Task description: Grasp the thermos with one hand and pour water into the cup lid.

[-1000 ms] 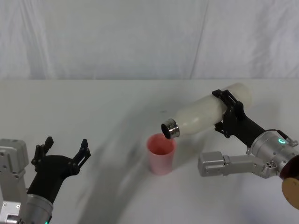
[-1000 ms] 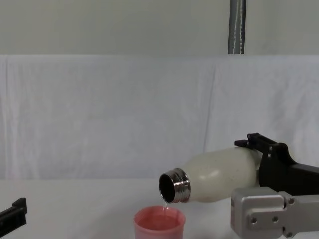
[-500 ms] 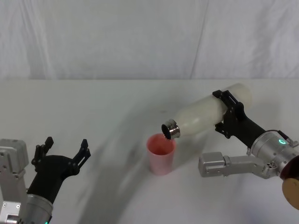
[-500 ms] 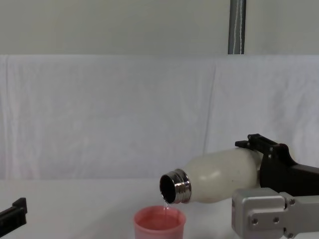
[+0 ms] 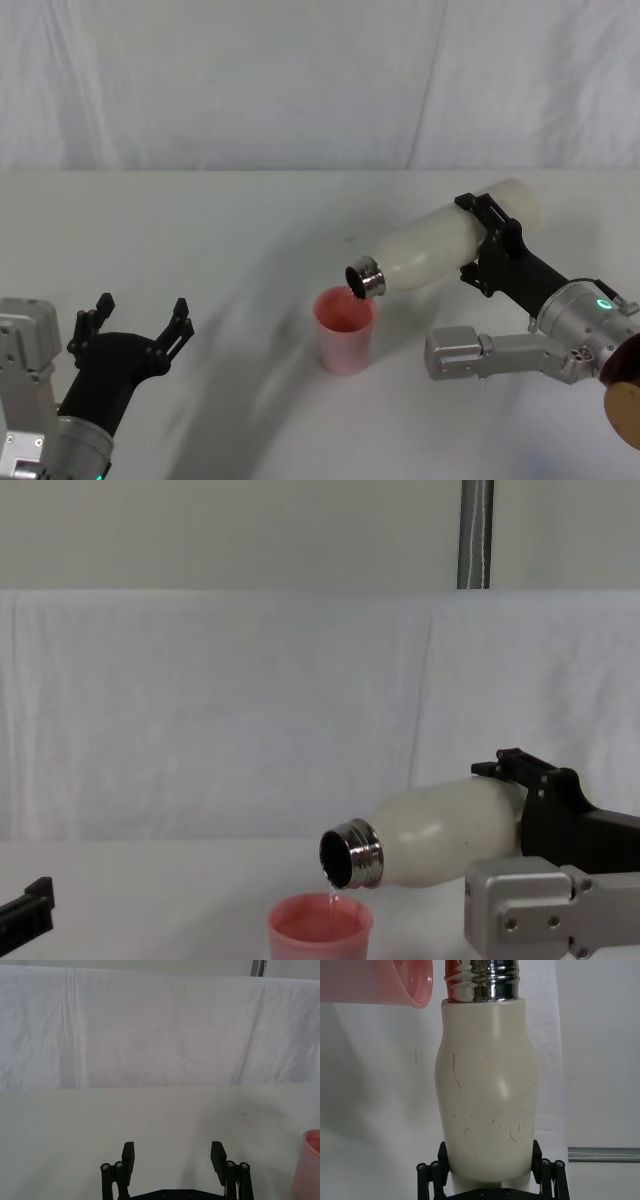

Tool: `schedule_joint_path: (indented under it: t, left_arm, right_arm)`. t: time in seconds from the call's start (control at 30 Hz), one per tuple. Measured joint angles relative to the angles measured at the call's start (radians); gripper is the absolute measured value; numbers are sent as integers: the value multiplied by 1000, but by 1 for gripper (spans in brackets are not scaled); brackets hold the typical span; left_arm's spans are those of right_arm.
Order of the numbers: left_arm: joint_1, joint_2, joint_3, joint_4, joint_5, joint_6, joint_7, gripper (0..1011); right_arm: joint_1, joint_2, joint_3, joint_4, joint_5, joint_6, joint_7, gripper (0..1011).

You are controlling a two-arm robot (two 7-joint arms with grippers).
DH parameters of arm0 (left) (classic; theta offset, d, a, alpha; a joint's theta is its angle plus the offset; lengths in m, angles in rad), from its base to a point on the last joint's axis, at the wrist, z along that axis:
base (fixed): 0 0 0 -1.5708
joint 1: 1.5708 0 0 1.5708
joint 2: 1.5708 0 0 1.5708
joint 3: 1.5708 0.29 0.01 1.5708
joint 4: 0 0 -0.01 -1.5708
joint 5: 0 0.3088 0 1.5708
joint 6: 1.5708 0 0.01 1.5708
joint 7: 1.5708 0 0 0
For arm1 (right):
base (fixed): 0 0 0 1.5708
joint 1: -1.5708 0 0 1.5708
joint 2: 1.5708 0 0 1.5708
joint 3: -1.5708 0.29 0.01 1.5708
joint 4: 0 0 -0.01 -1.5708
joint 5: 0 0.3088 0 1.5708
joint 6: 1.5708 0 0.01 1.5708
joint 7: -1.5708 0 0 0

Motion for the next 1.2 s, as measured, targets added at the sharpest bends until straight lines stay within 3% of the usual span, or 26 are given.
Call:
schedule_joint_path:
  t: [0.9,1.2]
  left_arm:
    - [0,0,0,0,0,0,0,1001]
    - [0,0,0,0,0,0,0,1001]
  right_arm:
    - [5,-2,1,6,0,-5,-2,959]
    - [2,-14,25,4,67,-27,18,959]
